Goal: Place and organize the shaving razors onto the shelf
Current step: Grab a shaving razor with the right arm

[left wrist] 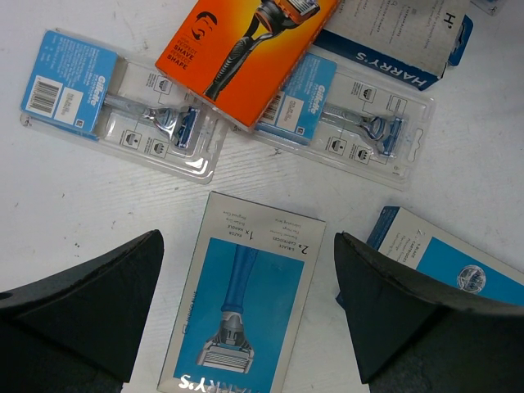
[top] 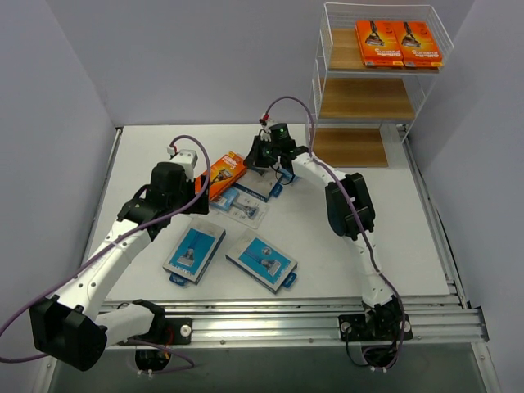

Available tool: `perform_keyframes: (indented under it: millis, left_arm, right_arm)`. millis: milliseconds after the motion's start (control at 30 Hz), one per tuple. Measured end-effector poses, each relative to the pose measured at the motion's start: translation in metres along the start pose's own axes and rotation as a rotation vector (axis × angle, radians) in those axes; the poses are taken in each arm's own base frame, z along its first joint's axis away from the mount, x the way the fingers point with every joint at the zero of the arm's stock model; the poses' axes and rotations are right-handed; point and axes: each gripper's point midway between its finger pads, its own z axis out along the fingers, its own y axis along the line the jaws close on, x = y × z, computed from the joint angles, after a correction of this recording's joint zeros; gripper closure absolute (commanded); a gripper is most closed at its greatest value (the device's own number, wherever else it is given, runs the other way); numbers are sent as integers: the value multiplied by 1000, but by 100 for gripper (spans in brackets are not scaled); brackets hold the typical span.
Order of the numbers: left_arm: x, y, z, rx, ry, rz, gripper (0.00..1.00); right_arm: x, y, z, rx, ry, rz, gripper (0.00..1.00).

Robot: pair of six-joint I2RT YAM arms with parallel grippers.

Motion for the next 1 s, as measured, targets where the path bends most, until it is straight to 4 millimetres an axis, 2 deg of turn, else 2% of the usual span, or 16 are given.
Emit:
perform_keyframes:
  millis: [133, 267, 467, 667, 733, 900, 1000]
  left_arm:
    - [0, 0, 0, 0, 0, 0, 6]
    - [0, 0, 0, -1, 0, 0, 6]
    - [0, 1, 0, -3, 1, 0, 6]
    - [0, 2, 0, -9, 0, 0, 6]
    - [0, 2, 0, -9, 0, 0, 6]
    - [0, 2, 0, -11, 1, 0, 6]
    - [0, 2, 0, -12, 1, 1, 6]
  right_arm:
    - [6, 2, -11, 4, 12, 9, 100]
    - [17, 3, -33, 20, 28, 22, 100]
    - [36, 11, -89, 69, 20, 46, 100]
    - [42, 32, -156, 138, -85, 64, 100]
    - [45, 44, -171, 158, -127, 67, 100]
    - [72, 83, -193, 142, -163, 84, 100]
    - [89, 87, -198, 149, -159, 120, 100]
